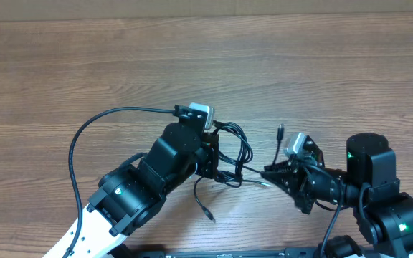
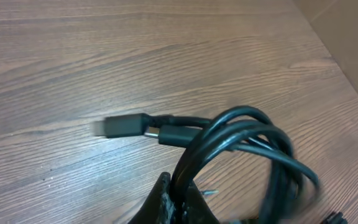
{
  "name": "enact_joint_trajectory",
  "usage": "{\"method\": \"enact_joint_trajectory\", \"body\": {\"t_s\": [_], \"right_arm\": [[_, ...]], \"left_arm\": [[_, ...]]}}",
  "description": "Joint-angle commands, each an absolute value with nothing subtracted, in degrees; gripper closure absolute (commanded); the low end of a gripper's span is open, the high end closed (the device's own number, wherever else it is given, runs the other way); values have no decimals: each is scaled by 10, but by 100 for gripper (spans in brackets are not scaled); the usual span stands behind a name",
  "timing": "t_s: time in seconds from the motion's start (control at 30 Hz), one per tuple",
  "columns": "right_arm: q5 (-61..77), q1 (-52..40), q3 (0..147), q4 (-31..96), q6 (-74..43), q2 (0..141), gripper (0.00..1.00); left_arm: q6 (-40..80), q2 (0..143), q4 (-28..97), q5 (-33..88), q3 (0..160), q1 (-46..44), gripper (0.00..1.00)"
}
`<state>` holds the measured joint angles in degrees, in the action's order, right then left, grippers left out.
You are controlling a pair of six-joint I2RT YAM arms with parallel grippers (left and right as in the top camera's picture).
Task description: Untangle cables
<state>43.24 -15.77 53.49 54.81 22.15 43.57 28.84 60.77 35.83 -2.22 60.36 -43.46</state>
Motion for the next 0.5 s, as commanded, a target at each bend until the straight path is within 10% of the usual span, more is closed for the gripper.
{"method": "enact_joint_trajectory", "body": {"t_s": [0.0, 0.03, 0.47], "right_arm": [[381, -157, 548, 543, 196, 432, 25], [344, -157, 548, 543, 171, 432, 0], [316, -157, 548, 526, 152, 432, 0]], "left_arm": [[269, 606, 357, -1, 609, -431, 96], [248, 606, 357, 17, 609, -431, 96], [95, 606, 347, 192, 609, -431, 96]]}}
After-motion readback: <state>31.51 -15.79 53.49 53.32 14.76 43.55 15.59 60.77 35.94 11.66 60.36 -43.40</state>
